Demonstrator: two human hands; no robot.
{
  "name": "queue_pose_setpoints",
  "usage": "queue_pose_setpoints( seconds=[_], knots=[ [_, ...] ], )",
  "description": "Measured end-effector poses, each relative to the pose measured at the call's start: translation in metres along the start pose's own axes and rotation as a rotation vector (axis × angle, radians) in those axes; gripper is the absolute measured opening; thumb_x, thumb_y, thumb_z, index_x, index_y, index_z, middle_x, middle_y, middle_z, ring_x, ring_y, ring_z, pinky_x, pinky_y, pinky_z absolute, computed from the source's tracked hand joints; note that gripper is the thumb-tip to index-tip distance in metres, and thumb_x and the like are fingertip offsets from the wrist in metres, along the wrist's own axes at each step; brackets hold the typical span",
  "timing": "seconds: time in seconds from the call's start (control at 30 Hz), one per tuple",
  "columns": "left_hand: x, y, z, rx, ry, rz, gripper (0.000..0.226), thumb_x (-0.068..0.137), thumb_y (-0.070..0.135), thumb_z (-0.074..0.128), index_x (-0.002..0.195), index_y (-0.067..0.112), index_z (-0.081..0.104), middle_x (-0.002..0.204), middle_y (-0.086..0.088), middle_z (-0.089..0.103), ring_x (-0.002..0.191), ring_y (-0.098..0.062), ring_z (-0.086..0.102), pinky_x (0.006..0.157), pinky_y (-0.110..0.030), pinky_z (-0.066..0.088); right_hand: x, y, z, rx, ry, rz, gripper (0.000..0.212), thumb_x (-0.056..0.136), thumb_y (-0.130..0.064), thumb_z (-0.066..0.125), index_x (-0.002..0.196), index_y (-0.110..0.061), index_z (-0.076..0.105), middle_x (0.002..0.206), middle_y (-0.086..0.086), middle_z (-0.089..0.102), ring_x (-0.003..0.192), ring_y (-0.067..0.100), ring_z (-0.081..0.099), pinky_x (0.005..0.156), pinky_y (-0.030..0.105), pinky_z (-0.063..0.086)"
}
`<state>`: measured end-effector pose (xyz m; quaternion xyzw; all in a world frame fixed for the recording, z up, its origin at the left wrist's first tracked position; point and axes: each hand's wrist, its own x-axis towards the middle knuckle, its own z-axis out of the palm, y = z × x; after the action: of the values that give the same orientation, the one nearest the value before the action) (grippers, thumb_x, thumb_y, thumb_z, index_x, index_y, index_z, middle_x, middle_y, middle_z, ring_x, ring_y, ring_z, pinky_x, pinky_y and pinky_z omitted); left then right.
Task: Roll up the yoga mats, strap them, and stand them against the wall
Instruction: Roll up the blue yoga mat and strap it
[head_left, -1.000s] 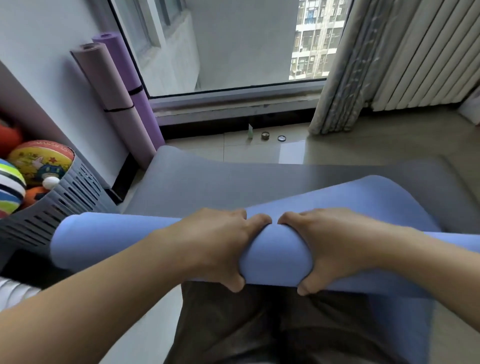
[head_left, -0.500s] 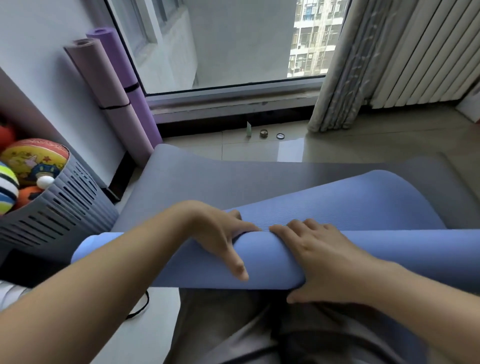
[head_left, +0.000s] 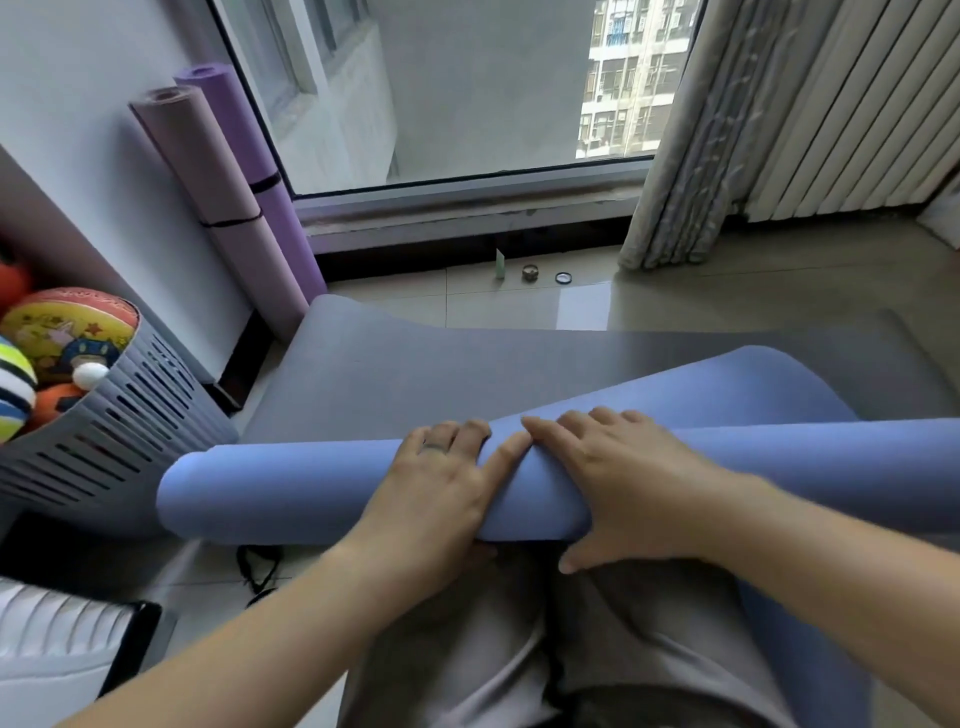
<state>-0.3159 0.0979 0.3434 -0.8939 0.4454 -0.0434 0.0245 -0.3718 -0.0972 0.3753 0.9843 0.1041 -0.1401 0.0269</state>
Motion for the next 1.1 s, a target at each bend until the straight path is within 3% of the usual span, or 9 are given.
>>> queue_pose_setpoints(
  seconds=[0.17, 0.33, 0.4, 0.5, 0.7, 0.77, 0.87, 1.0, 1.1],
  knots=[
    [0.014, -0.002, -0.015, 0.025, -0.092, 0.024, 0.096, 0.065, 0.051, 0.069, 0.144, 0.031, 0.018, 0.124, -0.006, 0.049, 0.099, -0.03, 0.057, 0.086, -0.038, 0.046, -0.002, -0.004, 0.018, 0.042, 0.248, 0.038, 0.087, 0.053, -0.048, 0.07, 0.132, -0.02, 0.044, 0.105, 0.002, 0.062, 0.089, 0.03, 0.062, 0.074, 0.04, 0.049],
    [0.027, -0.014, -0.069, 0.027, 0.084, 0.053, 0.084, 0.066, 0.047, 0.065, 0.14, 0.034, 0.026, 0.112, -0.001, 0.053, 0.088, -0.026, 0.06, 0.07, -0.033, 0.043, -0.012, 0.008, -0.05, -0.05, 0.344, 0.017, 0.068, 0.061, -0.055, 0.063, 0.122, -0.032, 0.044, 0.104, -0.01, 0.059, 0.095, 0.02, 0.06, 0.073, 0.033, 0.041],
    [0.025, -0.012, -0.09, 0.028, 0.109, 0.061, 0.087, 0.07, 0.053, 0.064, 0.142, 0.039, 0.017, 0.115, 0.004, 0.048, 0.094, -0.021, 0.057, 0.069, -0.029, 0.036, -0.025, 0.008, -0.073, -0.051, 0.309, 0.013, 0.067, 0.06, -0.059, 0.063, 0.119, -0.034, 0.042, 0.103, -0.013, 0.059, 0.093, 0.017, 0.059, 0.07, 0.032, 0.043],
    [0.014, -0.001, -0.099, -0.055, -0.056, 0.069, 0.09, 0.068, 0.057, 0.065, 0.138, 0.044, 0.012, 0.116, 0.011, 0.045, 0.097, -0.017, 0.056, 0.069, -0.028, 0.04, -0.038, 0.002, -0.078, -0.032, 0.165, -0.024, 0.07, 0.057, -0.065, 0.067, 0.116, -0.035, 0.043, 0.101, -0.014, 0.061, 0.089, 0.015, 0.06, 0.068, 0.032, 0.047],
    [-0.009, 0.018, -0.061, -0.216, -0.36, 0.122, 0.083, 0.066, 0.053, 0.071, 0.132, 0.047, 0.021, 0.108, 0.009, 0.048, 0.089, -0.018, 0.056, 0.072, -0.029, 0.044, -0.044, -0.015, -0.02, 0.179, -0.144, -0.066, 0.082, 0.058, -0.066, 0.074, 0.124, -0.032, 0.04, 0.114, -0.01, 0.06, 0.102, 0.015, 0.057, 0.084, 0.034, 0.048],
    [-0.01, 0.02, -0.048, -0.271, -0.441, 0.128, 0.083, 0.065, 0.053, 0.074, 0.132, 0.048, 0.025, 0.11, 0.009, 0.049, 0.097, -0.018, 0.056, 0.077, -0.03, 0.045, -0.048, -0.017, -0.008, 0.239, -0.173, -0.072, 0.087, 0.062, -0.065, 0.073, 0.132, -0.032, 0.035, 0.124, -0.011, 0.053, 0.113, 0.014, 0.051, 0.093, 0.035, 0.044],
    [0.005, 0.006, -0.042, -0.395, -0.567, 0.123, 0.082, 0.064, 0.053, 0.077, 0.13, 0.051, 0.029, 0.117, 0.013, 0.053, 0.106, -0.012, 0.054, 0.092, -0.034, 0.046, -0.063, -0.022, -0.006, 0.105, -0.068, -0.109, 0.104, 0.071, -0.068, 0.062, 0.15, -0.027, 0.007, 0.141, -0.006, 0.034, 0.128, 0.018, 0.033, 0.106, 0.036, 0.033],
    [0.033, -0.011, -0.04, -0.534, -0.826, 0.075, 0.09, 0.062, 0.058, 0.08, 0.137, 0.051, 0.03, 0.13, 0.023, 0.05, 0.121, -0.004, 0.048, 0.106, -0.032, 0.038, -0.07, -0.036, -0.001, 0.002, -0.098, -0.09, 0.113, 0.081, -0.062, 0.057, 0.148, -0.016, -0.022, 0.158, 0.005, -0.003, 0.143, 0.026, 0.008, 0.114, 0.048, 0.016],
    [0.042, -0.017, -0.041, -0.506, -0.817, 0.031, 0.093, 0.064, 0.063, 0.077, 0.142, 0.044, 0.029, 0.129, 0.019, 0.045, 0.126, -0.008, 0.044, 0.109, -0.033, 0.034, -0.051, -0.025, -0.001, 0.025, -0.138, -0.08, 0.117, 0.076, -0.06, 0.065, 0.15, -0.019, -0.015, 0.153, 0.002, 0.012, 0.137, 0.027, 0.02, 0.109, 0.047, 0.026]
  ],
)
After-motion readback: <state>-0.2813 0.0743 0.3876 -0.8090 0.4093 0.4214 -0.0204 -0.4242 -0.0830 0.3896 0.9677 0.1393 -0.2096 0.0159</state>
